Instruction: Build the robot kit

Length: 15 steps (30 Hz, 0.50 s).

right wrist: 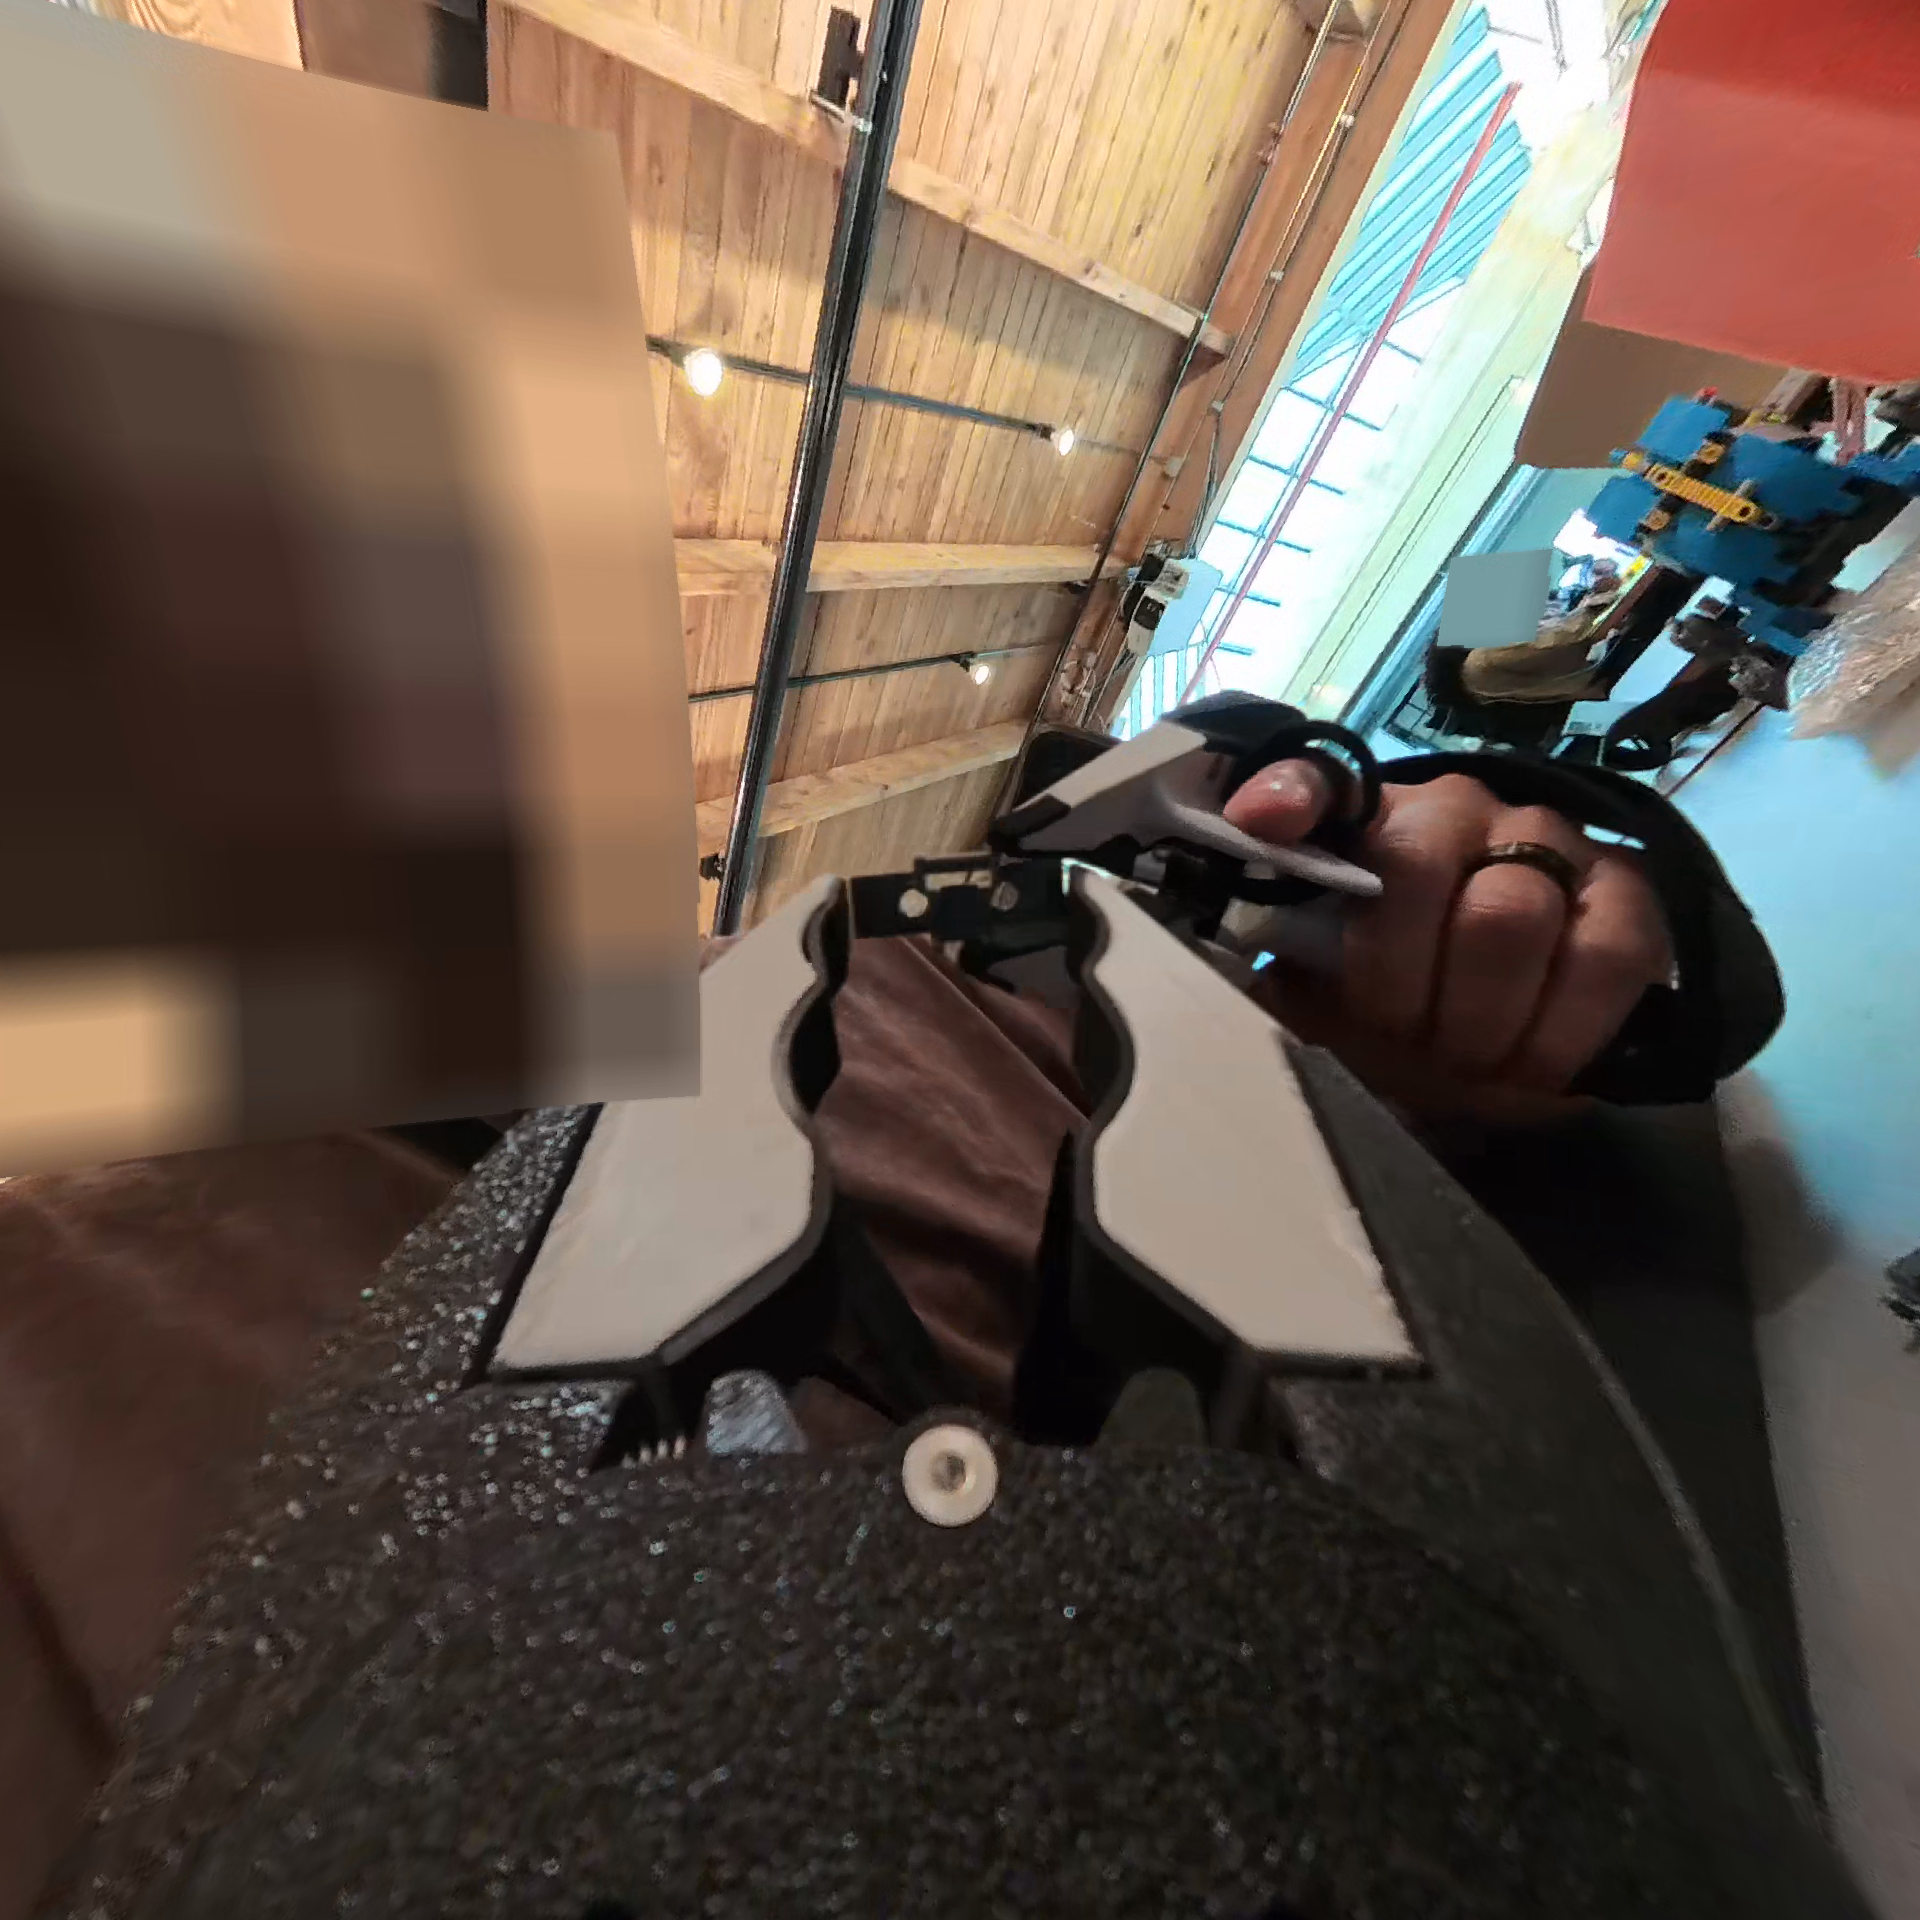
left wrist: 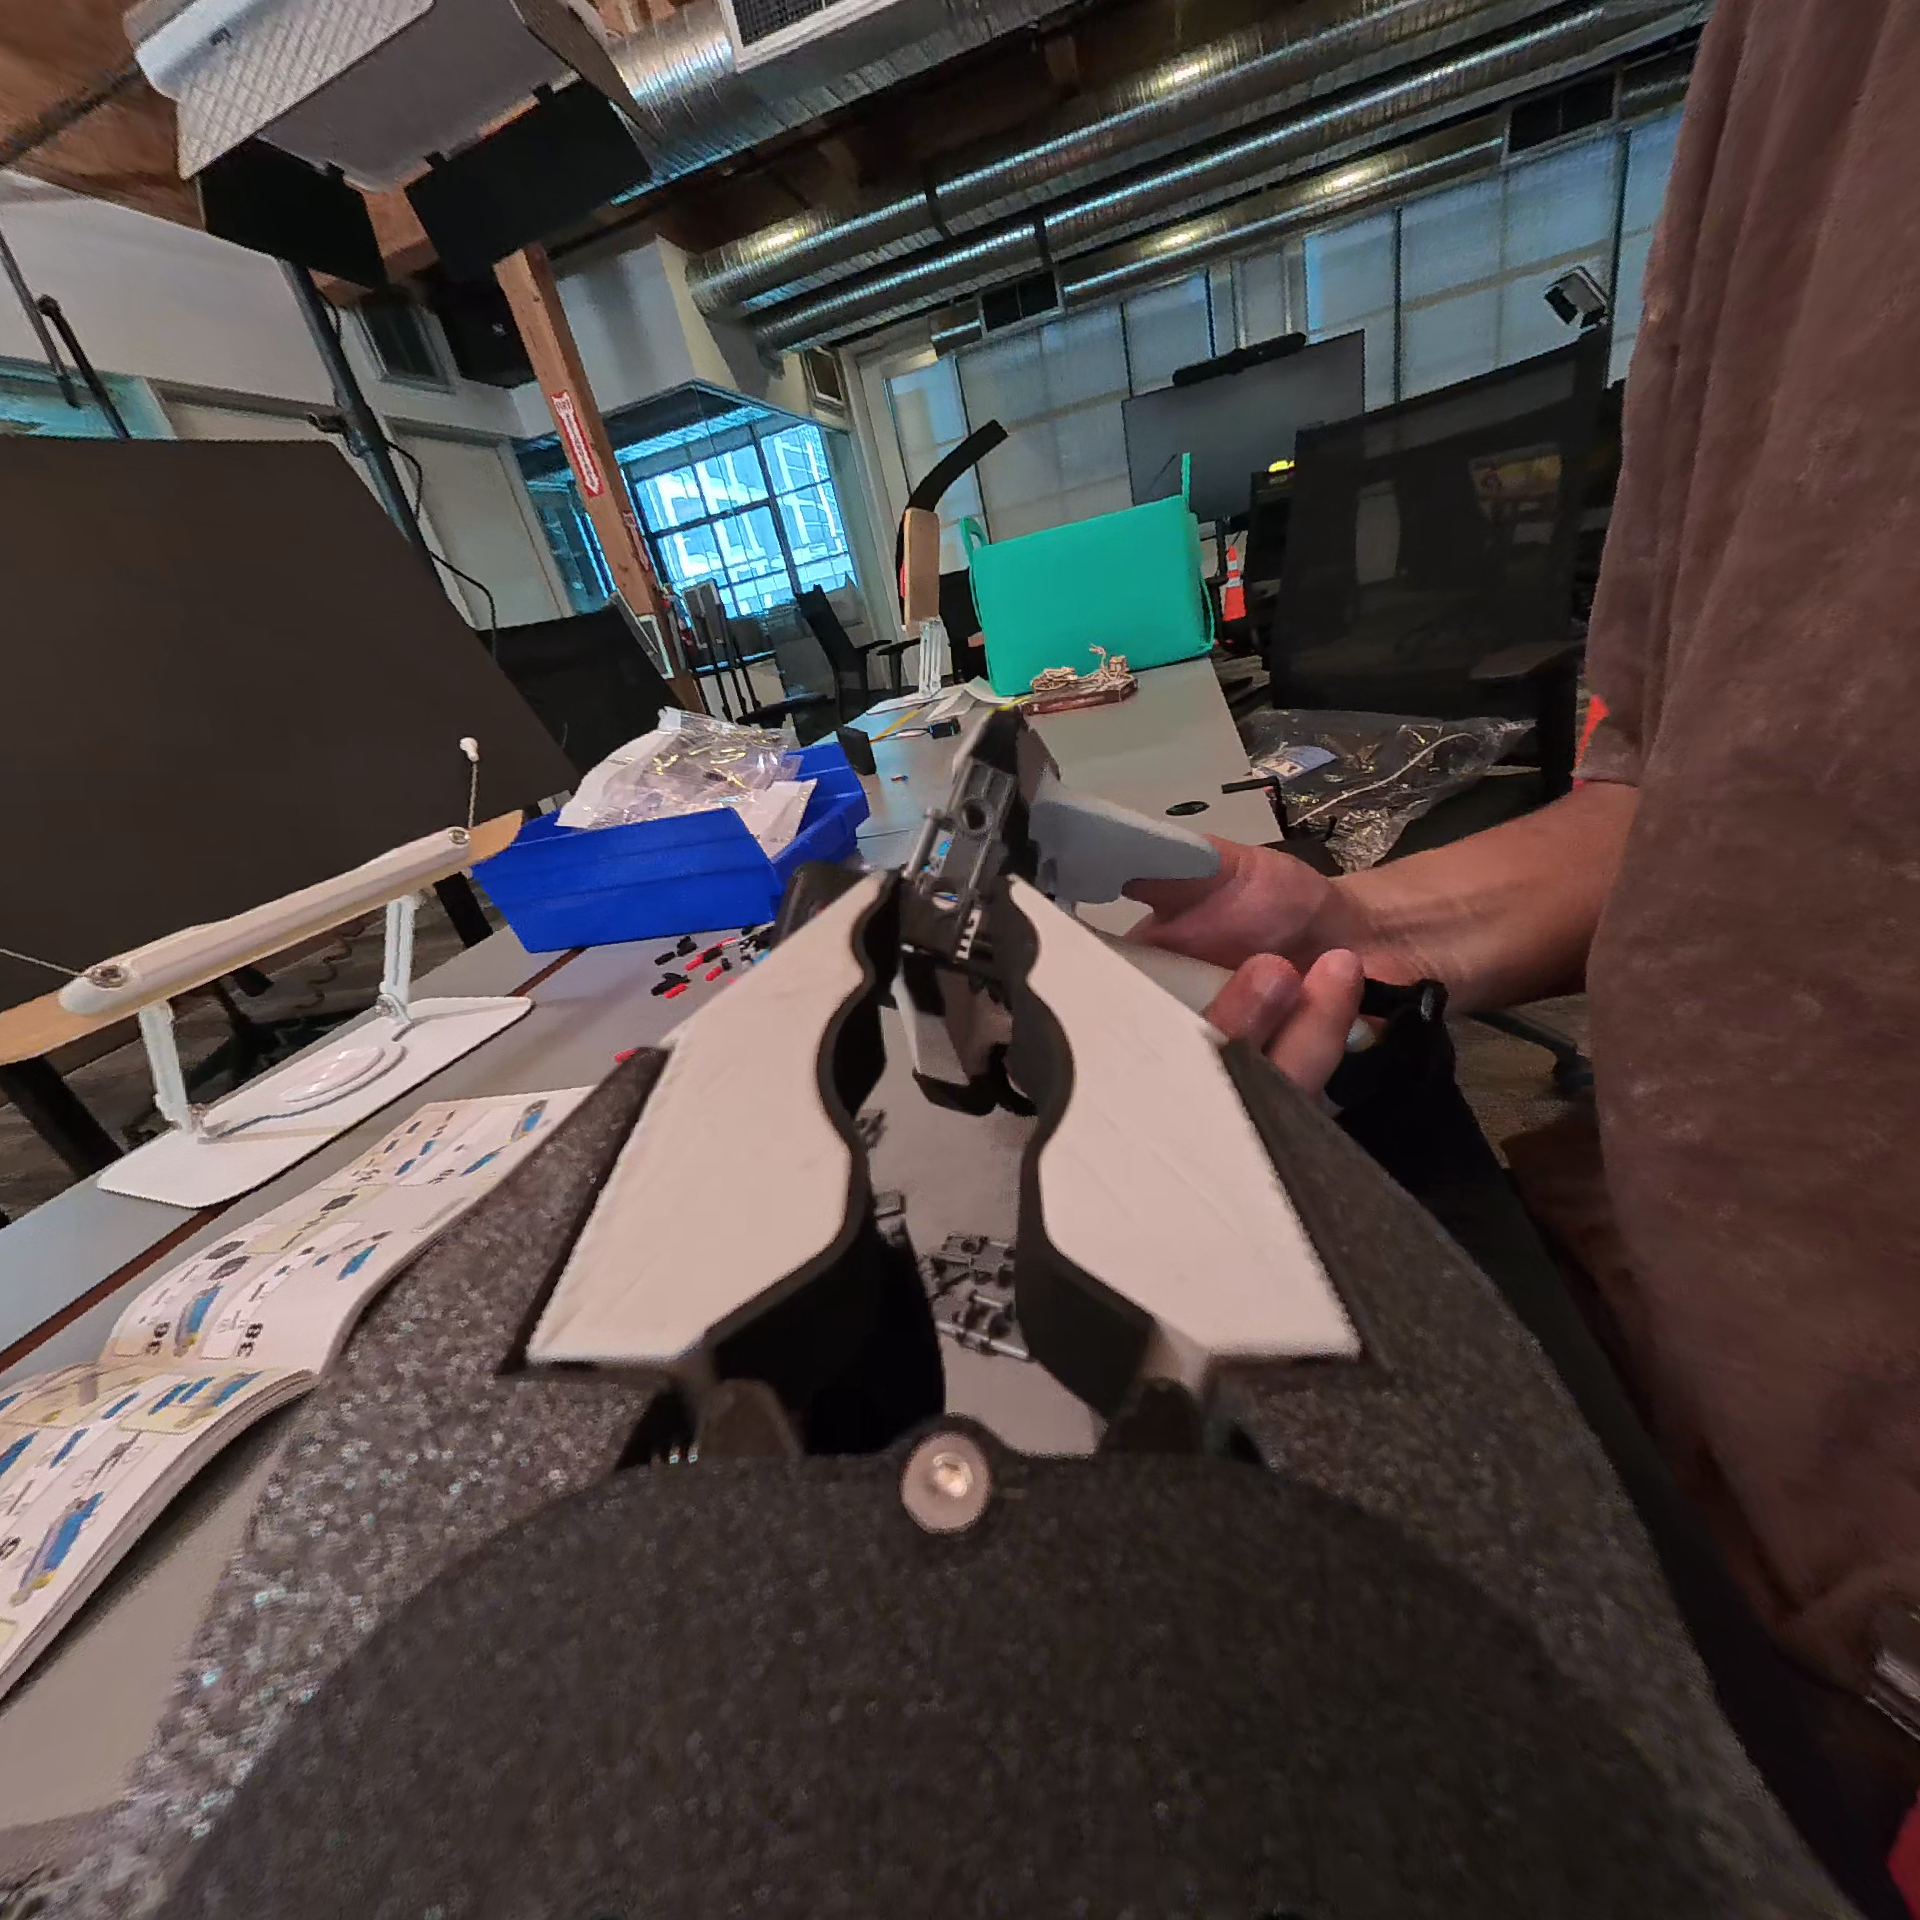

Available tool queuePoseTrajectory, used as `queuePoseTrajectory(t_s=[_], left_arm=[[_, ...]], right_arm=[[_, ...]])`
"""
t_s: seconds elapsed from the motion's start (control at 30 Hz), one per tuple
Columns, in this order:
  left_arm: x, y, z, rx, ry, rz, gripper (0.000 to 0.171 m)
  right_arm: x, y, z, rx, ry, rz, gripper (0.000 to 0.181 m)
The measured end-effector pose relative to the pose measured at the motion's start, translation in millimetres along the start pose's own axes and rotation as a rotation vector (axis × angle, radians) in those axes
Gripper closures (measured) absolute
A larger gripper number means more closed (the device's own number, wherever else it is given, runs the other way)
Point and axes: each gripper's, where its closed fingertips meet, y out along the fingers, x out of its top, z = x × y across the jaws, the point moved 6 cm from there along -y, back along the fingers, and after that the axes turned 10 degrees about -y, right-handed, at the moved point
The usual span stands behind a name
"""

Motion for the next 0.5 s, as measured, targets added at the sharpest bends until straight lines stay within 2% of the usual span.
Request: queuePoseTrajectory(t_s=[0.1,0.13,0.2,0.27,0.3,0.33,0.4,0.5], left_arm=[[-3.4,1.8,0.1,0.021,-0.003,0.040,0.154],[-6.5,0.5,2.1,0.030,0.003,0.084,0.154],[-15.7,-11.6,7.1,-0.039,-0.009,0.216,0.150],[-34.1,-31.0,20.6,-0.136,-0.088,0.484,0.144],[-40.5,-41.2,30.5,-0.154,-0.095,0.592,0.135],[-45.2,-49.9,39.6,-0.177,-0.078,0.675,0.127],[-51.7,-58.0,54.4,-0.231,-0.035,0.791,0.124],[-65.5,-51.0,56.0,-0.356,-0.016,0.923,0.120]], right_arm=[[0.7,-4.3,-0.3,-0.049,-0.028,0.026,0.142],[2.5,-8.4,-2.5,-0.111,-0.052,0.050,0.142],[9.7,-21.2,-5.5,-0.299,-0.132,0.129,0.142],[11.2,-40.6,-14.3,-0.635,-0.314,0.347,0.141],[9.5,-49.2,-18.1,-0.780,-0.397,0.480,0.141],[5.8,-53.6,-20.7,-0.871,-0.445,0.600,0.141],[-3.2,-50.7,-27.0,-0.943,-0.485,0.745,0.140],[-15.7,-39.2,-43.8,-1.010,-0.562,0.869,0.141]])
